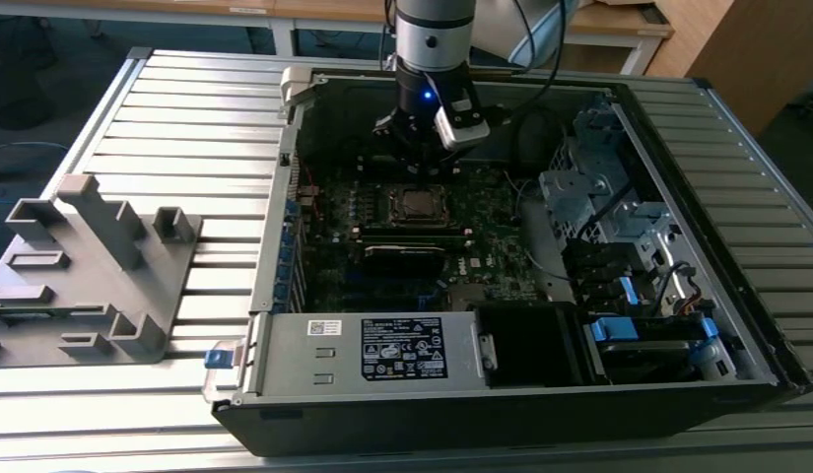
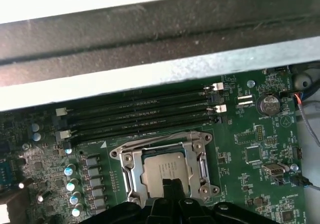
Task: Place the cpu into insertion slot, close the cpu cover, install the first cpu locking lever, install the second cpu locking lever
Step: 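Install the second cpu locking lever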
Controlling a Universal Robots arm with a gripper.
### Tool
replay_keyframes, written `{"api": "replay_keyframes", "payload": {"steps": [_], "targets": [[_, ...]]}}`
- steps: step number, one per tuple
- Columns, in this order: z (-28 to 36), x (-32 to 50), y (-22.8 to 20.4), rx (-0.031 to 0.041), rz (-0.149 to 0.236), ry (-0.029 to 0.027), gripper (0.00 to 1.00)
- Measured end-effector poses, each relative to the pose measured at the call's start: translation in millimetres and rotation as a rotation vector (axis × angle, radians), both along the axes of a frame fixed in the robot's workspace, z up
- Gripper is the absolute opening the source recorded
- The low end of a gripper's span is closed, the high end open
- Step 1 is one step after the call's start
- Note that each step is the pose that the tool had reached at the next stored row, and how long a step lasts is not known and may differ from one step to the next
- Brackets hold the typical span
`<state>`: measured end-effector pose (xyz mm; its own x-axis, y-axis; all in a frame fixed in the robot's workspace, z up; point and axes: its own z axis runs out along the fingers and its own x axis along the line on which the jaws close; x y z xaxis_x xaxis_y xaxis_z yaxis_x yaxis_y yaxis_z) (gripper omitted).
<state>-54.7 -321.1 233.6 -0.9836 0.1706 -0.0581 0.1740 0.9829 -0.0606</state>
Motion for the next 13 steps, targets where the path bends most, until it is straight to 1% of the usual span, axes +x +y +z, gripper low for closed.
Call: {"api": "replay_keyframes", "payload": {"steps": [4, 11, 12, 13], "targets": [[2.6, 0.0, 0.0, 0.0001, 0.0, -0.0001, 0.1], [2.9, 0.0, 0.0, 0.0001, 0.0, -0.0001, 0.1], [2.9, 0.1, 0.0, 0.0001, 0.0, 0.0021, 0.1], [2.9, 0.3, 0.0, 0.0, 0.001, 0.0084, 0.1]]}}
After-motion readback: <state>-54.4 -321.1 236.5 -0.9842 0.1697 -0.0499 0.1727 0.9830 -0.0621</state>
